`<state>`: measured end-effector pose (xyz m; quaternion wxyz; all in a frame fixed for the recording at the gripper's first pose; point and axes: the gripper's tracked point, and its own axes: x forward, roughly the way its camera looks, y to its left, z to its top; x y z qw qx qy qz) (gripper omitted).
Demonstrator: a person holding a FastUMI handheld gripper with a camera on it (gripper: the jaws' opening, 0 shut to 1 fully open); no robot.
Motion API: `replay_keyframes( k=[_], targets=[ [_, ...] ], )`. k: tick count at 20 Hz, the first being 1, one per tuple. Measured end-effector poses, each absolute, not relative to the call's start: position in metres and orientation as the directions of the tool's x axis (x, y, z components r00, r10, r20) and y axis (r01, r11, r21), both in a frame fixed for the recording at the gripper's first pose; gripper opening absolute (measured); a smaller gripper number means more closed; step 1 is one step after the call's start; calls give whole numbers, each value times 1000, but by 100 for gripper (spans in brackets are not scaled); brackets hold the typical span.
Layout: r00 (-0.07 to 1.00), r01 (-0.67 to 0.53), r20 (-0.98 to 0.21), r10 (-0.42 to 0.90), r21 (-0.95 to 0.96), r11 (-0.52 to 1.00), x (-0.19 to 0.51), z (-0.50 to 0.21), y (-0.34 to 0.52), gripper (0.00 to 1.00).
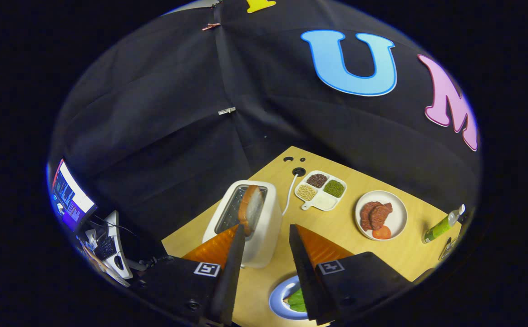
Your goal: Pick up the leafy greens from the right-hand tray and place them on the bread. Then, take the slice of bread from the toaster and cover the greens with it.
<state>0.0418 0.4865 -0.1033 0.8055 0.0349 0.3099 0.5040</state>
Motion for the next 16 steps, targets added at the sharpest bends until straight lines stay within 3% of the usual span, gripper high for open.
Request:
replay_keyframes(
  k=[2,13,16],
  targets=[
    [284,-797,-474,834,367,480,40,-107,512,71],
    [277,-775,-606,746,319,546,60,-162,587,72],
    [283,-766,-624,728,310,563,64,-169,594,59]
  ],
)
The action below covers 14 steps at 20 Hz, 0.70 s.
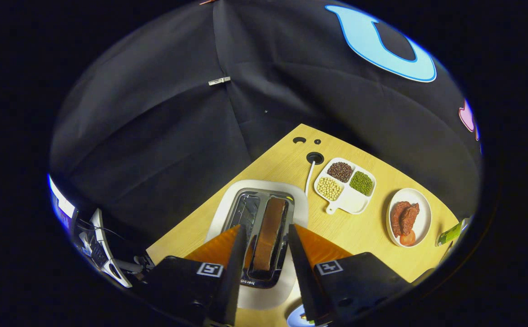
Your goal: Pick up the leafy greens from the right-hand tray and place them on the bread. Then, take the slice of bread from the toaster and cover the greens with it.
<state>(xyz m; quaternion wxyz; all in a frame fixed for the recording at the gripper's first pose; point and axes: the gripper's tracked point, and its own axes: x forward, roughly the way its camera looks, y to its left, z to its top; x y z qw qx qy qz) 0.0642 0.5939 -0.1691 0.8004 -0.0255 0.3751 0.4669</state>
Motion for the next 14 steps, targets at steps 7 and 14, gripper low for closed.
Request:
replay_keyframes(
  k=[7,14],
  targets=[
    [245,-762,-678,693,307,570,60,-180,593,15],
    [291,-770,-561,775,343,538,70,-125,565,15]
  ],
)
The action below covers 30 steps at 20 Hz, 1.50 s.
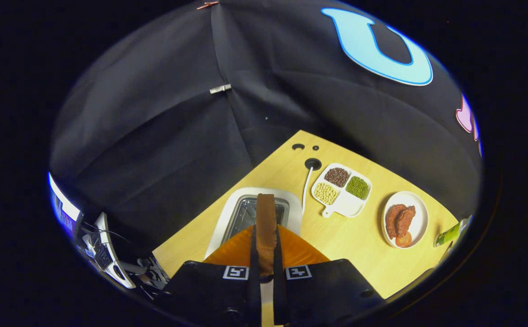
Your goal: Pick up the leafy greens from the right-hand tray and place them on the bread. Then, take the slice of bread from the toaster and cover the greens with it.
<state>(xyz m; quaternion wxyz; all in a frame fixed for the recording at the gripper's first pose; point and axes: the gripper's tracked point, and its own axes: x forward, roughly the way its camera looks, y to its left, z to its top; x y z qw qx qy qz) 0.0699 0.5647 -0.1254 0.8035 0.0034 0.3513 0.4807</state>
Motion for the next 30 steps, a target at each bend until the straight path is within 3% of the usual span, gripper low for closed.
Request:
replay_keyframes(
  k=[13,23,30],
  targets=[
    [429,-735,-407,807,362,573,72,-54,406,15],
    [518,-554,-489,702,434,711,48,-129,294,15],
    [510,-414,-563,650,502,759,27,-199,282,15]
  ],
)
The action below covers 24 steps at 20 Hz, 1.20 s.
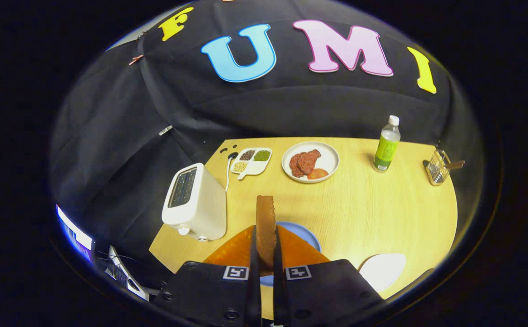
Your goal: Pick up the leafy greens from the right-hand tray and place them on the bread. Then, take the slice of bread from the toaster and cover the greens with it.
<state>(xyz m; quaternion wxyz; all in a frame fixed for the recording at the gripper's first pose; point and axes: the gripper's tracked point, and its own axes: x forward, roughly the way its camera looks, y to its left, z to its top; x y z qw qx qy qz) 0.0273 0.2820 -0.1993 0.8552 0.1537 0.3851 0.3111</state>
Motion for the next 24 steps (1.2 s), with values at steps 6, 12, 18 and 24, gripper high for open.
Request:
replay_keyframes(
  k=[6,12,18,24],
  targets=[
    [519,-255,-586,623,589,767,24,-248,311,15],
    [493,-149,-612,619,642,753,20,-279,343,15],
    [489,-1,-645,587,672,740,17,-319,325,15],
    [483,-5,-675,559,635,772,15,-342,305,18]
  ],
)
